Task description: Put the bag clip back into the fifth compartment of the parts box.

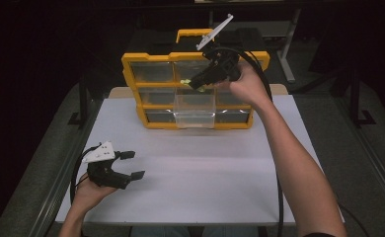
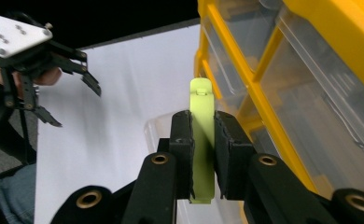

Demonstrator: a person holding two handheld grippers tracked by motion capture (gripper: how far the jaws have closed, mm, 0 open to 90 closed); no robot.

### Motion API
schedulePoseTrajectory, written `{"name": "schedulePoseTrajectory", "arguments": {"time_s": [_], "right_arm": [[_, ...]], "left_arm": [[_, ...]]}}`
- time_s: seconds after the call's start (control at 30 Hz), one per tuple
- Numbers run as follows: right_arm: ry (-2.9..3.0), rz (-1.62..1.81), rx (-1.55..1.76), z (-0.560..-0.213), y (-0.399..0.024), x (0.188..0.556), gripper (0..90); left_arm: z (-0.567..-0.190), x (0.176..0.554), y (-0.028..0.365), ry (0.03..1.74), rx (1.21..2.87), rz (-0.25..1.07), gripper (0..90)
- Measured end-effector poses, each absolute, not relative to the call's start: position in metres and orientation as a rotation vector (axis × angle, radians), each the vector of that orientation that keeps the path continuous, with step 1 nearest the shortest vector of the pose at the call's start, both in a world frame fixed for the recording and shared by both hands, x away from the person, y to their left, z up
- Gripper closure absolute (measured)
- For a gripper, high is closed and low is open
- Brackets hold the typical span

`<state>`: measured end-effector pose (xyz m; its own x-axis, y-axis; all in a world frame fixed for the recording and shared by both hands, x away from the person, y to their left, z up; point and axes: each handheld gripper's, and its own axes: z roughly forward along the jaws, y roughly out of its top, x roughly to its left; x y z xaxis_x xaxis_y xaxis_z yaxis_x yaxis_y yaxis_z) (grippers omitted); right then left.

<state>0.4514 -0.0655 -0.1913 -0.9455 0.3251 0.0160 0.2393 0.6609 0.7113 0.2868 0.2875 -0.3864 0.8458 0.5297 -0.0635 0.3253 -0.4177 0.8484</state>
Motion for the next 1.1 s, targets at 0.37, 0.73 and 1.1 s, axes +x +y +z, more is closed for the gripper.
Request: {"name": "schedulePoseTrajectory", "arguments": {"time_s": [0.37,0.73,1.1], "right_arm": [[2.761,1.126,0.502,-0.206,-0.069,0.454,77.0],[2.766,1.107,0.526,-0.222,-0.072,0.457,77.0],[2.796,1.086,0.537,-0.239,-0.067,0.459,77.0]], "left_arm": [[-0.387,0.286,0.285,0.624,2.022,0.271,17.3],[-0.386,0.286,0.284,0.626,2.025,0.277,15.5],[-0.385,0.285,0.286,0.632,2.025,0.276,15.5]]}}
